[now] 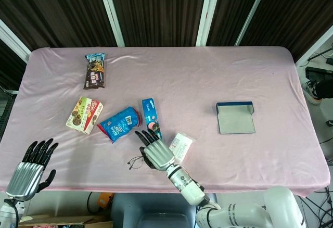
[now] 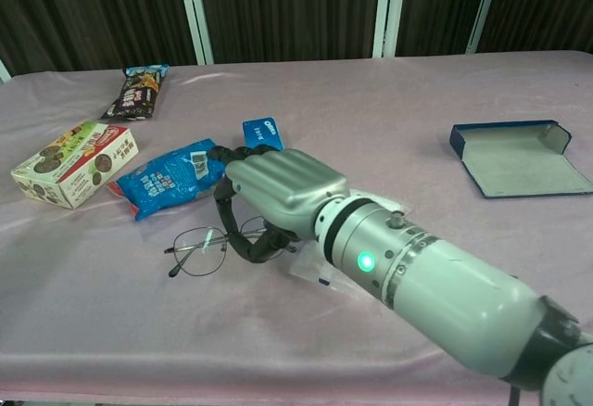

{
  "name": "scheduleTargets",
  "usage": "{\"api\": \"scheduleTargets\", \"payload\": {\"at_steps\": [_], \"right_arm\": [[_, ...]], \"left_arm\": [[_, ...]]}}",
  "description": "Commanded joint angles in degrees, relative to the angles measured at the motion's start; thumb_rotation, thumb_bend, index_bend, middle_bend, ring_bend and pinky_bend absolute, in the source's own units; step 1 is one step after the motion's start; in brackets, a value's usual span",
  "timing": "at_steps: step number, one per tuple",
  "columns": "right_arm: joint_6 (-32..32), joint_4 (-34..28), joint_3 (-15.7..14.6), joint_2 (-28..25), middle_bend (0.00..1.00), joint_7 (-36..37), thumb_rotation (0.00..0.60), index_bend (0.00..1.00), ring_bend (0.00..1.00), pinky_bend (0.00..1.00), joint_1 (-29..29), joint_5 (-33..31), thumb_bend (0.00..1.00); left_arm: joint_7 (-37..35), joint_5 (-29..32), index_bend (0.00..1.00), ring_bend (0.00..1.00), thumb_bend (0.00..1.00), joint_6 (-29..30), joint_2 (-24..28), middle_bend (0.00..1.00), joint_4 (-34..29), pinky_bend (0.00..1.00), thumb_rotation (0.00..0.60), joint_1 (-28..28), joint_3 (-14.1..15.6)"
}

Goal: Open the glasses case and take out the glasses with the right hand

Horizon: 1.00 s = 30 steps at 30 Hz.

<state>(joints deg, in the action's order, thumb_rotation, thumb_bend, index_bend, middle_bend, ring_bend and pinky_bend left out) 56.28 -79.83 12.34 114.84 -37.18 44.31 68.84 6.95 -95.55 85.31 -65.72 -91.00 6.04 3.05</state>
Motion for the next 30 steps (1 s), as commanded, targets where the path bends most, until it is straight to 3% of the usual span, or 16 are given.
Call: {"api": "scheduleTargets", "payload": {"at_steps": [1, 5, 8, 13, 17, 22, 25, 30], "right_arm": [[-1.4, 2.1, 0.9, 1.9, 0.07, -0.3, 0.600, 0.70, 0.00, 0.00, 1.5, -1.8, 0.66], [-2.5, 2.7, 1.0, 2.9, 0.07, -2.0, 0.600, 0.59, 0.00, 0.00, 2.4, -4.0, 0.66], [-2.4, 2.3, 0.6, 3.1, 0.05, -3.9, 0.600, 0.45, 0.00, 0.00, 2.7, -5.5, 0.66], [-1.0, 0.4, 0.3, 2.4, 0.02, -6.5, 0.600, 0.37, 0.00, 0.00, 2.6, -7.3, 0.65], [1.5, -4.9, -0.5, -0.9, 0.01, -6.2, 0.600, 0.35, 0.00, 0.00, 1.5, -5.5, 0.63], [8.9, -14.0, -5.5, -10.8, 0.01, -4.6, 0.600, 0.32, 0.00, 0.00, -2.6, 4.9, 0.56], [13.8, -18.4, -9.3, -19.9, 0.00, -2.8, 0.600, 0.27, 0.00, 0.00, -6.3, 10.8, 0.52], [21.6, -24.8, -16.4, -36.5, 0.00, -1.2, 0.600, 0.22, 0.00, 0.00, -14.0, 15.4, 0.48]], "left_arm": [[-0.2, 0.0, 0.00, 0.00, 0.39, -0.1, 0.1, 0.00, 0.0, 0.00, 0.600, 0.1, 0.0], [-0.7, -0.3, 0.00, 0.00, 0.39, 0.2, 0.3, 0.00, 0.1, 0.00, 0.600, 0.0, 0.1], [-1.2, -0.6, 0.00, 0.00, 0.39, 0.5, 0.4, 0.00, 0.3, 0.00, 0.600, -0.1, 0.2], [-1.2, -1.1, 0.00, 0.00, 0.39, 0.7, 0.5, 0.00, 0.4, 0.00, 0.600, -0.2, 0.4], [-1.3, -1.4, 0.00, 0.00, 0.39, 1.1, 0.5, 0.00, 0.4, 0.00, 0.600, -0.4, 0.5], [-1.5, -1.7, 0.00, 0.00, 0.39, 1.5, 0.5, 0.00, 0.4, 0.00, 0.600, -0.5, 0.6], [-1.4, -2.0, 0.00, 0.00, 0.39, 1.6, 0.6, 0.00, 0.3, 0.00, 0.600, -0.6, 0.8], [-1.2, -2.2, 0.00, 0.00, 0.39, 1.6, 0.5, 0.00, 0.2, 0.00, 0.600, -0.6, 0.8]]}}
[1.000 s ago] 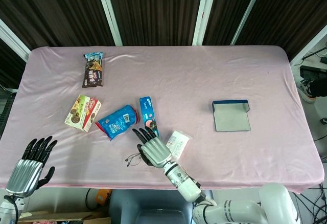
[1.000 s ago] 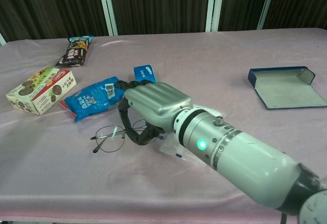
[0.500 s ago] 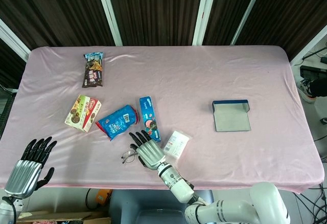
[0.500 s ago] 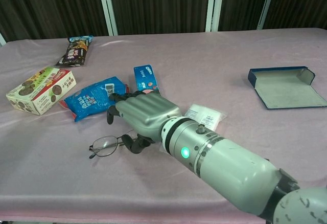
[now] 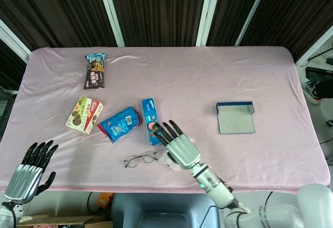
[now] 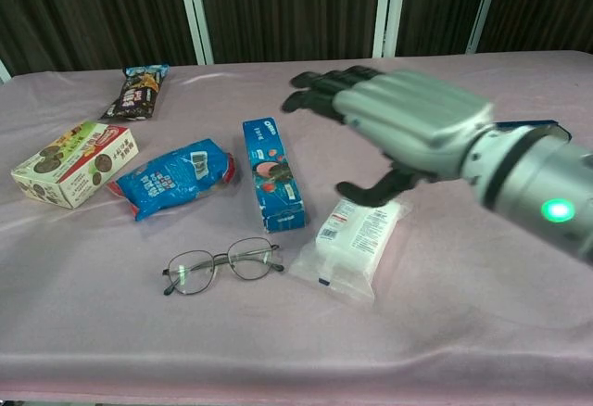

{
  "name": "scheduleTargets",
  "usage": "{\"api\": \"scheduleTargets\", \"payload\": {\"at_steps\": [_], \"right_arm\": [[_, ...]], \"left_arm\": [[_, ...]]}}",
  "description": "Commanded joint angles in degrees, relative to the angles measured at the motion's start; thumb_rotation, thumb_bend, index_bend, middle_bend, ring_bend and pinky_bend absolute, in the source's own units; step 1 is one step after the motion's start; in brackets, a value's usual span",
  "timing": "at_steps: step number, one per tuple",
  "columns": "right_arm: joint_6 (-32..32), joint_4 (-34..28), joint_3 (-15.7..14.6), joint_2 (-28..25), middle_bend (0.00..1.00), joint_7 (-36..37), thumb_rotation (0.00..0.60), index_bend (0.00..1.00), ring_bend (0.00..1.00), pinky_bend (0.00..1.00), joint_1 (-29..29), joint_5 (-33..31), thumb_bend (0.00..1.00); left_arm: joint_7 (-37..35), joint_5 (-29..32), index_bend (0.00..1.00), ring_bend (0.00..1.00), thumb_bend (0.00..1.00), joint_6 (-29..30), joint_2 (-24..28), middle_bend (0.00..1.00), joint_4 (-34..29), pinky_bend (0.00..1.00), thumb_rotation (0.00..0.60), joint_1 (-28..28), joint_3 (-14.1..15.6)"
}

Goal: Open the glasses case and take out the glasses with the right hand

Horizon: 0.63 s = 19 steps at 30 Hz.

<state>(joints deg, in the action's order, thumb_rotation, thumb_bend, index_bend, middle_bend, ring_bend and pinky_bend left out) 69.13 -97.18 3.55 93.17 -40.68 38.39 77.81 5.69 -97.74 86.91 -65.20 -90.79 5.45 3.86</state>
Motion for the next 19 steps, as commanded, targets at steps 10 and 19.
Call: {"api": "scheduleTargets", "payload": {"at_steps": [10, 19], "right_arm": [[23.3, 1.3, -16.1, -27.1, 0.00, 21.8, 0.600, 0.10, 0.00, 0.00, -26.3, 5.8, 0.48], [26.3, 6.6, -12.3, -26.2, 0.00, 29.7, 0.600, 0.10, 0.00, 0.00, -29.8, 7.1, 0.48]], "left_arm": [[1.7, 0.1, 0.00, 0.00, 0.40, 0.5, -0.9, 0.00, 0.2, 0.00, 0.600, -0.1, -0.5], [2.0, 0.2, 0.00, 0.00, 0.39, 1.3, -1.7, 0.00, 0.7, 0.00, 0.600, -0.3, -1.1]]}}
